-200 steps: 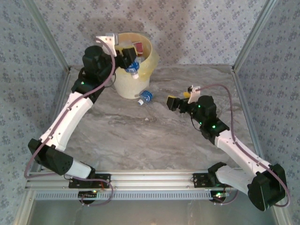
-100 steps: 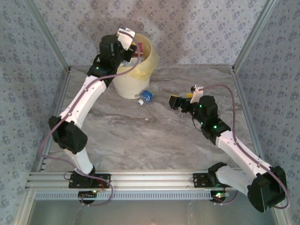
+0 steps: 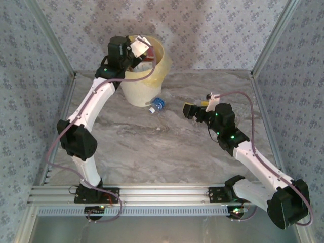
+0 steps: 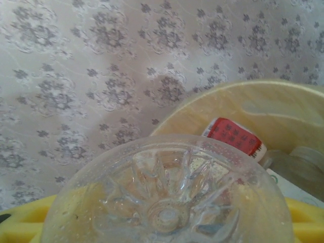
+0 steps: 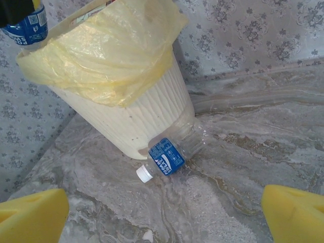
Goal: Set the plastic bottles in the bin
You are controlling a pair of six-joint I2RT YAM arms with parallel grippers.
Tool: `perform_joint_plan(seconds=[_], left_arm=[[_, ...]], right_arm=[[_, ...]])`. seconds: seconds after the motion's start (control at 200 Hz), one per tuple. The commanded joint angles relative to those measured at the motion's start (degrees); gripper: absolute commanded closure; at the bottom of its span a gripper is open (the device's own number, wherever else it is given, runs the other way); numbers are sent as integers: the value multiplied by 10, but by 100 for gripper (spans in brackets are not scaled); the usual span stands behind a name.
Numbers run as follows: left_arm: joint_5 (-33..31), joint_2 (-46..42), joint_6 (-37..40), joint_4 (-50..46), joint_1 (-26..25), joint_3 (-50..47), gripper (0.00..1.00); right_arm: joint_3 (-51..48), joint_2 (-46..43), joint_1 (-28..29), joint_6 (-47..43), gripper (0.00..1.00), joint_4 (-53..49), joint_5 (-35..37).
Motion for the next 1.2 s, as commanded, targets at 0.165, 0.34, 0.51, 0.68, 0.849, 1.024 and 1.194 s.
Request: perform_joint_plan(seconds=[0.165, 0.34, 0.51, 0.68, 0.849, 1.024, 1.194], left_arm=[[50, 2, 22, -67, 13, 57, 2], [89, -1, -63, -105, 14, 105, 2], [101, -12, -165, -112, 13, 111, 2], [106, -34, -251, -104, 4, 77, 2], [97, -65, -327, -98, -26, 34, 2], [49, -107, -353, -62, -88, -62, 2], [17, -127, -375, -49, -151, -141, 2]], right_arm=[[16, -8, -5, 10, 0, -10, 14], [16, -4, -5, 13, 0, -7, 14], [15, -5, -5, 17, 0, -11, 16], [17, -5, -6, 26, 0, -20, 23], [15, -7, -7, 35, 0, -31, 34], [4, -8, -14, 50, 0, -37, 44], [-4, -15, -27, 63, 0, -46, 55]])
